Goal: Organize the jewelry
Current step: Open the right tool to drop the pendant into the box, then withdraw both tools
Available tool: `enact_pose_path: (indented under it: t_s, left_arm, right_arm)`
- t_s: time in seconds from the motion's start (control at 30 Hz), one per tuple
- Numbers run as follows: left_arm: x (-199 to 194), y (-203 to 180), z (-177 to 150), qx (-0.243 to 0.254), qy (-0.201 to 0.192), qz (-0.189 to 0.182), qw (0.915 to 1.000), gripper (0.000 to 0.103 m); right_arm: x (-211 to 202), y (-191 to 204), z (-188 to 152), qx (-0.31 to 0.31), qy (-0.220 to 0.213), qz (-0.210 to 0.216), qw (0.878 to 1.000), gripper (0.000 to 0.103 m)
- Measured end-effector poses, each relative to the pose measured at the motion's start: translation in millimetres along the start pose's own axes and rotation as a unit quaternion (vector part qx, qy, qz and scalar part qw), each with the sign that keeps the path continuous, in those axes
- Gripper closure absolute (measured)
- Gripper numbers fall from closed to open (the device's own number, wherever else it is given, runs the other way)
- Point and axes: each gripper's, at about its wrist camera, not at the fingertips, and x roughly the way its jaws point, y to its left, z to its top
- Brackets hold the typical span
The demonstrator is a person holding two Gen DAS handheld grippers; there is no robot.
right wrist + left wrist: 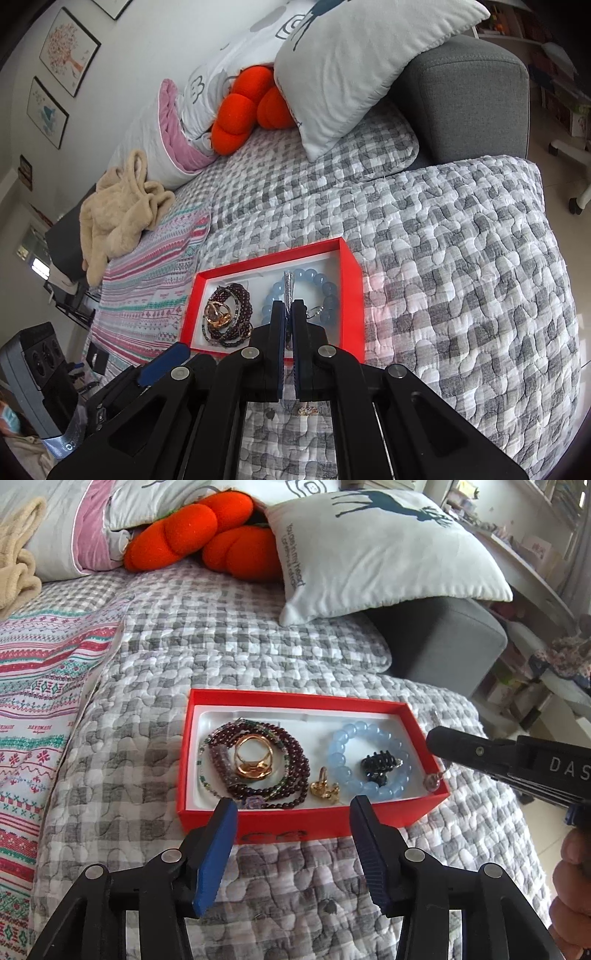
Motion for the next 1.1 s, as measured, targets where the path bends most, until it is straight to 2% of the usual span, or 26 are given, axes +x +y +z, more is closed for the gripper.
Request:
enact_pose_path:
  t_s: [0.33, 0.43, 0.5, 0.57, 0.63, 0.87, 1.0, 1.1]
  left_arm:
    - [0, 18, -8, 0.011, 0.015, 0.021, 0.9996, 0.049]
    - [1, 18, -9, 0.014, 0.019, 0.024, 0.9994, 0.043]
    - [1, 17, -10, 0.016, 0.019, 0.026, 0.9993, 0.04]
    - [0, 16, -11, 0.02, 0.021, 0.029, 0.9992, 0.038]
    - [0, 15, -13, 0.022, 0.022, 0.03, 0.9991, 0.038]
    - [-1, 9, -21, 0.03, 0.031, 0.038, 0.9984, 0.034]
    - [0, 2, -29, 0.042, 0.038, 0.045, 0.9974, 0.026]
    - [2, -3, -36, 0.053, 0.042, 0.056, 0.9961, 0.024]
  right_arm:
    - [20, 4, 1, -0.026, 0.011, -0.051, 0.998, 0.098]
    - [21, 4, 2, -0.024, 0.011, -0.055, 0.998, 0.097]
    - [22, 5, 3, -0.024, 0.013, -0.054, 0.998, 0.088]
    - [19, 6, 4, -0.026, 0.011, -0.046, 0.999, 0.067]
    - [15, 8, 4, -0.027, 0.006, -0.042, 0.999, 0.064]
    - [-7, 5, -4, -0.039, 0.003, -0.051, 0.998, 0.064]
    - [-18, -1, -15, -0.055, 0.01, -0.071, 0.996, 0.062]
    - [-24, -6, -25, -0.063, 0.018, -0.08, 0.995, 0.051]
